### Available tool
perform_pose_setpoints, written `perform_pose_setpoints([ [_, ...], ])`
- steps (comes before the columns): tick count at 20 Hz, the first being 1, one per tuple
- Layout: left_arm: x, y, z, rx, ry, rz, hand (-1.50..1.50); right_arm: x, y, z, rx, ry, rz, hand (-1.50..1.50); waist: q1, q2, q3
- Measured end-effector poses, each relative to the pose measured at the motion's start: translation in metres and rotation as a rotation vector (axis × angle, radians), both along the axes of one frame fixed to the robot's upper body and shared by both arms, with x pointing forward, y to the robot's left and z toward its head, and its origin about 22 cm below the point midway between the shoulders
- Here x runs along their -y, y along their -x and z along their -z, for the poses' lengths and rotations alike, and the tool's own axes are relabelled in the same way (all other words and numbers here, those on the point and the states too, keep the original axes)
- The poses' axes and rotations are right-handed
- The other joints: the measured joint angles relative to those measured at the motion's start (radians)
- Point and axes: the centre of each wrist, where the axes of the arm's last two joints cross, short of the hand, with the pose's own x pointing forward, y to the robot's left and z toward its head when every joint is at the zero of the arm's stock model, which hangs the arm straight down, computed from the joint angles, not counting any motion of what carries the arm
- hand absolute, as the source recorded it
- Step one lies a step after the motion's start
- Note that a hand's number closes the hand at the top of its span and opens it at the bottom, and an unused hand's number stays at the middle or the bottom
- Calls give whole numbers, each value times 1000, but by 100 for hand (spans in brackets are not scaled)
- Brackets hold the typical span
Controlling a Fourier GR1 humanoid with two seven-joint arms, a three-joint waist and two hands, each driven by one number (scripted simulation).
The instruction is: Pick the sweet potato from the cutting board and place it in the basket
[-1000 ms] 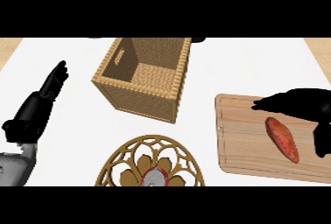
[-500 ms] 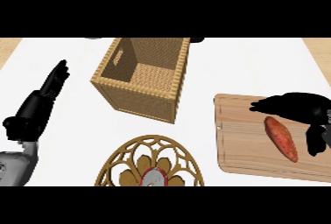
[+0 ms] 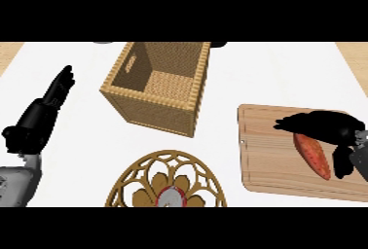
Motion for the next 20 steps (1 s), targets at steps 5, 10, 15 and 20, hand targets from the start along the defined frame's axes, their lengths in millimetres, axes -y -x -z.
perform_pose_setpoints([
  [5,3,0,-3,5,1,-3,0,5,1,3,5,3,9,-150,0,-1,0],
  [10,5,0,3,3,4,4,0,16,-1,13,4,19,21,-150,2,0,0],
  [15,2,-1,3,6,4,9,0,16,-4,32,-10,23,27,-150,2,0,0],
  [20,13,2,3,5,-3,5,0,19,-5,34,-8,26,31,150,2,-3,-2],
])
